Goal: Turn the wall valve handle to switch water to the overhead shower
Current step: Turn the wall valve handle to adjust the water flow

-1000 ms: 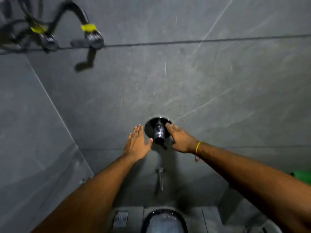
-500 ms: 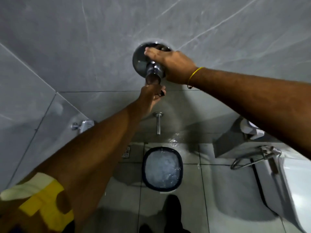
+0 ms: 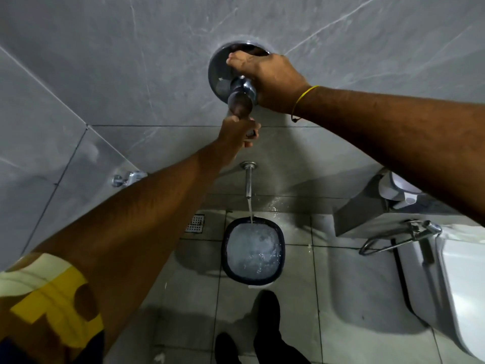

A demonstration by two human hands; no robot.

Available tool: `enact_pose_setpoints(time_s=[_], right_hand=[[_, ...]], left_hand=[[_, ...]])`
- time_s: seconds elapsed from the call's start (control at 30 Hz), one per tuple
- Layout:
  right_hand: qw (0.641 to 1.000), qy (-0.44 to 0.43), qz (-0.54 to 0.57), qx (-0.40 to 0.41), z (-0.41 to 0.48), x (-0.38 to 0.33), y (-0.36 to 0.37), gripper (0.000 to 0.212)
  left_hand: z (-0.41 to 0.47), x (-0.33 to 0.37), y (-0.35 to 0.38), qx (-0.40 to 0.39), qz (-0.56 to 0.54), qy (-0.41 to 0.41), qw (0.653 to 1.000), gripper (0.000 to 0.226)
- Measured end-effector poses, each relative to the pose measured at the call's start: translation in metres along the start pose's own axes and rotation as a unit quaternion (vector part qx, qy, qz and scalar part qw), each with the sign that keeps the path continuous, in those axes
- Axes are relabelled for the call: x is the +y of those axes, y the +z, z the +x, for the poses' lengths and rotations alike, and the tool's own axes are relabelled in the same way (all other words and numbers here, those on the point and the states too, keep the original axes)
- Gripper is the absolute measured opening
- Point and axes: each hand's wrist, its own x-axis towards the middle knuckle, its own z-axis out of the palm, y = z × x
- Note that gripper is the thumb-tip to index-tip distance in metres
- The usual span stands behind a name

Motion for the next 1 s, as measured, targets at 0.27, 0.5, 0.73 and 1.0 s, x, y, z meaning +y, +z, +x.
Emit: enact_pose_setpoints(time_s=[0.27, 0.5, 0.73, 1.0], right_hand=[[1.0, 0.018, 0.016, 0.003, -0.0012, -0.0036, -0.0016, 0.058], [1.0, 0.024, 0.018, 0.005, 0.0006, -0.0046, -0.0021, 0.054], [1.0, 0.028, 0.012, 0.01, 0.0002, -0.0045, 0.0025, 0.054], [1.0, 0.017, 0.0, 0.005, 0.0036, -0.0016, 0.0015, 0.046]], left_hand=[[0.0001, 0.0, 0.003, 0.02, 0.013, 0.001, 1.0, 0.02], [-0.0048, -0.0028, -0.0002, 0.012, 0.066, 0.027, 0.997, 0.01], [-0.0048, -0.0047, 0.0004, 0.03, 0.047, 0.012, 0.998, 0.035], [-0.0081, -0.0021, 0.0017, 0.032, 0.053, 0.019, 0.998, 0.036]])
